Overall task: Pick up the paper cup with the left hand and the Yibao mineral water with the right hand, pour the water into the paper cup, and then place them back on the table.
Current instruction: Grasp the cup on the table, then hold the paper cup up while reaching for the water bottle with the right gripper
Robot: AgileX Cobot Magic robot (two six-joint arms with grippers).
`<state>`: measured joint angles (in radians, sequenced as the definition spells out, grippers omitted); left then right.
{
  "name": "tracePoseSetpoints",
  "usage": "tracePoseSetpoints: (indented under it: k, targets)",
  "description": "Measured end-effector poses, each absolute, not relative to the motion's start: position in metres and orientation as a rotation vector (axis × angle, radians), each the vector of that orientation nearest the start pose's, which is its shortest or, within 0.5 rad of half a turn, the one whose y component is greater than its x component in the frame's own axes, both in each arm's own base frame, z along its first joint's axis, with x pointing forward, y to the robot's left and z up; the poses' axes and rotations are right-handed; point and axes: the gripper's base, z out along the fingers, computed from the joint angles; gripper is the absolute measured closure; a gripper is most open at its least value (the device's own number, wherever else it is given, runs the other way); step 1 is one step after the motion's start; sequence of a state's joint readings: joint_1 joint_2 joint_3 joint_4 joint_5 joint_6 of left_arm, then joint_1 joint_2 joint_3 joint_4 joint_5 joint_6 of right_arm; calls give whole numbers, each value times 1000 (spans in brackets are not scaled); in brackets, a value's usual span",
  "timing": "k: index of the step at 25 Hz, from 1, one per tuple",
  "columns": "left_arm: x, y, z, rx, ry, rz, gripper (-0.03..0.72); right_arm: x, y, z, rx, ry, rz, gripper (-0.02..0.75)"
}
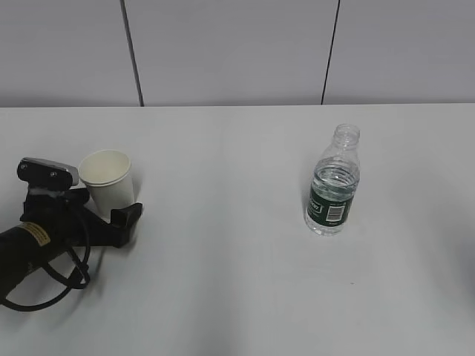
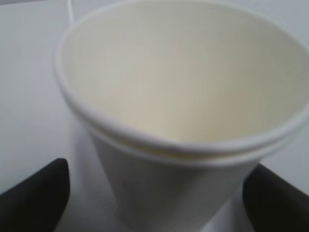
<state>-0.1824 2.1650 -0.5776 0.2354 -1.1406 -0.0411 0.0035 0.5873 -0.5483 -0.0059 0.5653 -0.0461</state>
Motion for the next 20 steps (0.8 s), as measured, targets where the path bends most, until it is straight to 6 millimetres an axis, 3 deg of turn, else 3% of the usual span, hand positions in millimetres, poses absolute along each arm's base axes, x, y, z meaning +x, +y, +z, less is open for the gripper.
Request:
tracePoseSetpoints:
  k: [14, 20]
  targets:
    - [316, -78, 64, 379, 1849, -291, 49, 115, 0, 301, -56, 2087, -34, 146]
    - [316, -79, 65, 378, 1847, -290, 125, 115, 0, 301, -56, 2087, -34, 145]
